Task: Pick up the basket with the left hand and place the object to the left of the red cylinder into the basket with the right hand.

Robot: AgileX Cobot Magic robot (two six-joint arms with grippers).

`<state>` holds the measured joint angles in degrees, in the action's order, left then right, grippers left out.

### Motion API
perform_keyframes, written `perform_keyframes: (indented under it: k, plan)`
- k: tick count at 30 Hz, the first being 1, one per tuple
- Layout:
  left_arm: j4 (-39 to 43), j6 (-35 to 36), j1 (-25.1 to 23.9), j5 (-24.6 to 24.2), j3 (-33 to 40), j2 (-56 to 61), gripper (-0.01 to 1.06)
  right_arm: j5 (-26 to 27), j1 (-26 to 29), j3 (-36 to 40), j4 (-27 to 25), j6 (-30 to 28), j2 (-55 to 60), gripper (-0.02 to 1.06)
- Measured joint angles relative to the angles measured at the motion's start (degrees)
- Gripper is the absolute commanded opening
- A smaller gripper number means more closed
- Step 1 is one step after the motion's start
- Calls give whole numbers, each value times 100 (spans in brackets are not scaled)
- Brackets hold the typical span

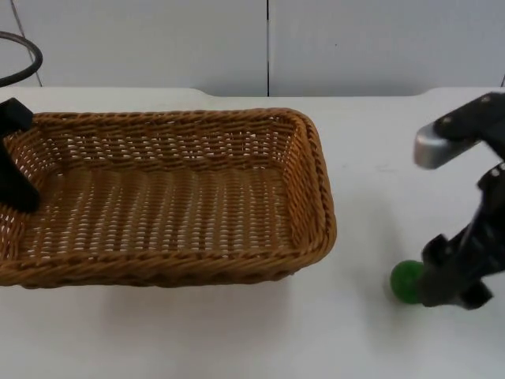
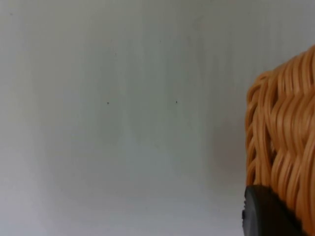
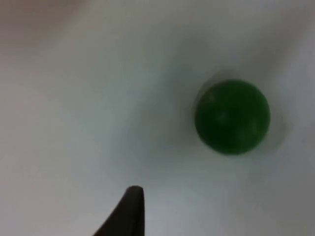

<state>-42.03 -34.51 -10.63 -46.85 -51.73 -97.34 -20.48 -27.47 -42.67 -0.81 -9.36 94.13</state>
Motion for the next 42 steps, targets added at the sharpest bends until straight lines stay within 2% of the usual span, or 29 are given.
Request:
perform_keyframes:
  k: [4, 6, 9, 10, 11, 13, 15, 16, 17, 18, 19, 22, 26, 27, 33, 42]
  plan:
    - [0, 0, 0, 0, 0, 0, 0, 924, 0, -13, 38, -13, 680, 105]
    - [0, 0, 0, 0, 0, 0, 0, 1104, 0, -13, 38, -13, 809, 104]
    - [0, 0, 0, 0, 0, 0, 0, 1702, 0, -13, 38, -28, 1196, 98]
    - [0, 0, 0, 0, 0, 0, 0, 1702, 0, -13, 38, -28, 1196, 93]
    - [0, 0, 0, 0, 0, 0, 0, 1846, 0, -13, 38, -28, 1296, 93]
    - [0, 0, 0, 0, 0, 0, 0, 2048, 0, -13, 38, -31, 1446, 78]
    - [0, 0, 0, 0, 0, 0, 0, 2096, 0, -51, 38, -40, 1538, 54]
    - [0, 0, 0, 0, 0, 0, 0, 2096, 0, -51, 38, -40, 1538, 37]
    - [0, 0, 0, 0, 0, 0, 0, 2096, 0, -62, 38, -52, 1548, 37]
    - [0, 0, 0, 0, 0, 0, 0, 2048, 0, -75, 27, -52, 1548, 23]
    - [0, 0, 0, 0, 0, 0, 0, 2048, 0, -83, 14, -52, 1518, 1]
    - [0, 0, 0, 0, 0, 0, 0, 1894, 0, -83, 14, -52, 1314, 0]
    - [11, -9, 0, 0, 0, 0, 0, 947, 0, -83, 14, -42, 130, 0]
    - [11, -9, 0, 0, 0, 0, 0, 947, 0, -83, 14, -42, 130, 0]
    - [11, -9, 0, -20, 0, 0, 0, -466, 0, -87, -106, 171, -1756, 0]
    - [11, -9, 0, -33, 0, 0, 0, -1166, 0, -138, -106, 332, -2815, 0]
